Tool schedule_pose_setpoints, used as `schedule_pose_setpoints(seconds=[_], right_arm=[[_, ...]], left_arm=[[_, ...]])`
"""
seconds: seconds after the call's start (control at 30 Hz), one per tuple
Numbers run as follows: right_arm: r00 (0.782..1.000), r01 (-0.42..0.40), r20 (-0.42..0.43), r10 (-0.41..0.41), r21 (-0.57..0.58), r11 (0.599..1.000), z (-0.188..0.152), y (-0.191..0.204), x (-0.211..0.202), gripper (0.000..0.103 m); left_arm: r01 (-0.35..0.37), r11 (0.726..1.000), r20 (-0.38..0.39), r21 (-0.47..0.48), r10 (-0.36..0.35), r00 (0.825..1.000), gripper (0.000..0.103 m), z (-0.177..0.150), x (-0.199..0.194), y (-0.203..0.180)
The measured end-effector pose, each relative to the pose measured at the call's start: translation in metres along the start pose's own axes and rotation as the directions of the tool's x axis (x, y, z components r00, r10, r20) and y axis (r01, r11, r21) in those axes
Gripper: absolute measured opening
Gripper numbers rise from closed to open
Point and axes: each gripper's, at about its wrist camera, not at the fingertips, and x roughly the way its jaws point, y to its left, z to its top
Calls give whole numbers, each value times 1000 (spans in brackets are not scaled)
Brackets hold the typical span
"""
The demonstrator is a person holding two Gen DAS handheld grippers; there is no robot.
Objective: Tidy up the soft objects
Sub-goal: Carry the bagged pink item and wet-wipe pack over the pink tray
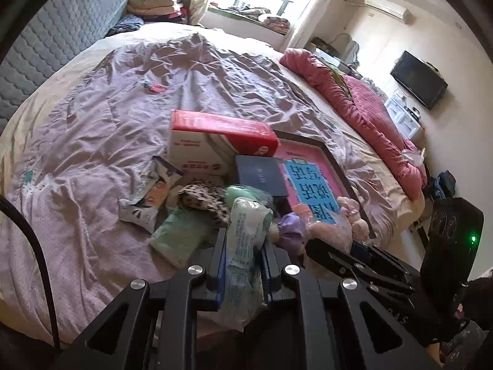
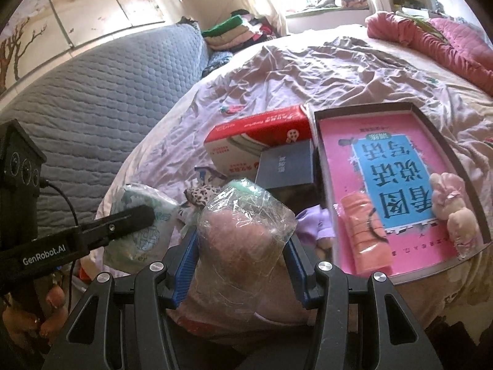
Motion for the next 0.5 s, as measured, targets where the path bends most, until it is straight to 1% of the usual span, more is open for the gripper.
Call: schedule_pose_setpoints(seconds=[0.13, 0.33, 0.4, 0.5], right_arm=[[1000, -7, 25, 6, 36, 999, 4, -11, -12, 54], [997, 31, 63, -32, 17, 999, 16, -26, -33, 54], [997, 26, 71, -28, 31, 999, 22, -34, -42, 54], [995, 43, 86, -47, 39, 998, 32, -46, -56, 54]], left_arm=[[-1, 1000, 4, 28, 0, 1000, 19, 3, -2, -14], [14, 998, 15, 68, -15, 1000, 19, 12, -2, -41], [24, 996, 15, 85, -25, 1000, 19, 15, -1, -52], [33, 993, 8, 110, -34, 999, 19, 18, 3, -67]])
